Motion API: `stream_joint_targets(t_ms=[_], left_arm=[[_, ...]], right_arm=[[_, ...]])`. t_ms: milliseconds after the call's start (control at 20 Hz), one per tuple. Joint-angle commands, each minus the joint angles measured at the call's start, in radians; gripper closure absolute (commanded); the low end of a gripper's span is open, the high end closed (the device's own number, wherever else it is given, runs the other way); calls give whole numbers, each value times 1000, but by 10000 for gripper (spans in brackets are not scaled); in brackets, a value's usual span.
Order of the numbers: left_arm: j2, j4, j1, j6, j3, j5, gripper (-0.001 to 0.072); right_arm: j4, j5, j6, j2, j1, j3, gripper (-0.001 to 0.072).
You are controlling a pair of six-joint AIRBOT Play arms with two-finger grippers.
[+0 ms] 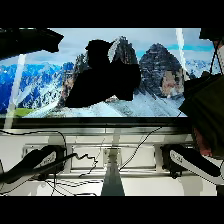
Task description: Fold the clothes and pants, and hang the long-sleeved shirts on hangers.
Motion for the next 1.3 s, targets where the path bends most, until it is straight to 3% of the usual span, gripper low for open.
stream_joint_targets(t_ms=[0,750,950,1150,1250], left_arm=[[1,0,0,0,0,0,692],[1,-1,0,0,0,0,692],[-7,0,0,0,0,0,692],[-27,0,0,0,-2,-64,692],[-30,1,3,0,-2,-71,692]], right_arm=[[0,0,0,-1,-1,1,698],[13,-1,0,-1,-1,1,698],[8,-100,2,-1,-6,1,698],[-31,58,-1,-37,-15,-24,698],[1,164,-14,-62,-42,-142,699]])
